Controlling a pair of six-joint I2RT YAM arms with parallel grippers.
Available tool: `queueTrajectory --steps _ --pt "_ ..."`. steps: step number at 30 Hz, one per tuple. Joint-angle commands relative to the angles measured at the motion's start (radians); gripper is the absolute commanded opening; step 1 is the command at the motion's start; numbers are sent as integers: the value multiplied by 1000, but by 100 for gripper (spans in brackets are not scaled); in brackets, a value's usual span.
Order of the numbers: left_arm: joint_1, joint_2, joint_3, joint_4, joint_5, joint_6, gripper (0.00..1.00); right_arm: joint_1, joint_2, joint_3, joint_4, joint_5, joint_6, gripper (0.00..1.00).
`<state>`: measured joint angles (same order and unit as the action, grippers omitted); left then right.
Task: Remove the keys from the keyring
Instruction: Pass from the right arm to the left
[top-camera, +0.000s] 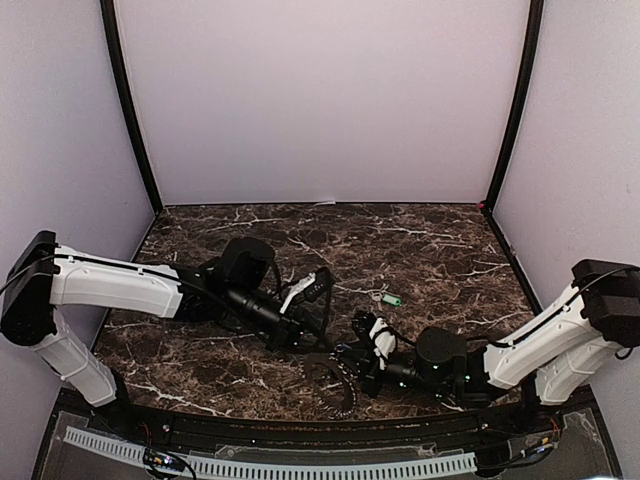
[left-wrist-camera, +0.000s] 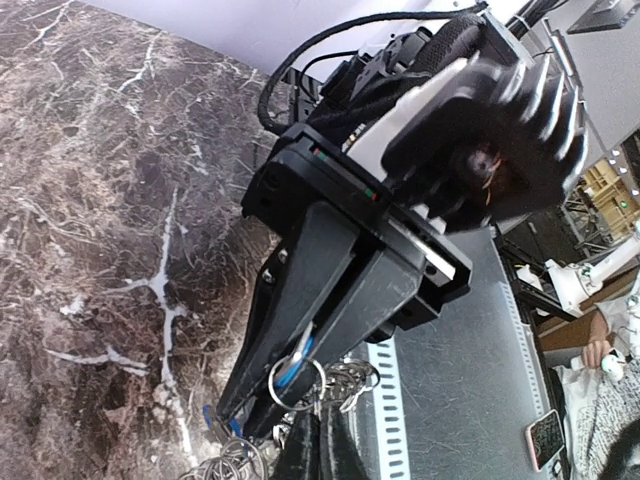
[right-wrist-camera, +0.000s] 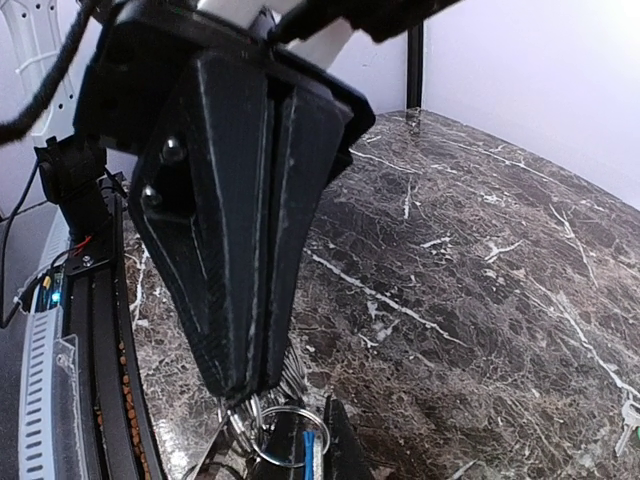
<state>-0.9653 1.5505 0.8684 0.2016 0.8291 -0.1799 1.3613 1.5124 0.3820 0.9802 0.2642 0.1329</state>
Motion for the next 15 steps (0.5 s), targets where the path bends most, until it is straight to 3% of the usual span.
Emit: queueTrajectory --steps 1,10,15 --pt "-9 -63 130 -255 -95 96 0 -10 -14 35 -71 25 -36 0" --pt "-9 -4 371 -692 -164 174 0 -11 -41 45 -116 6 -51 1" --pt "-9 16 430 -800 -153 189 0 -25 -79 -25 -14 -27 -11 37"
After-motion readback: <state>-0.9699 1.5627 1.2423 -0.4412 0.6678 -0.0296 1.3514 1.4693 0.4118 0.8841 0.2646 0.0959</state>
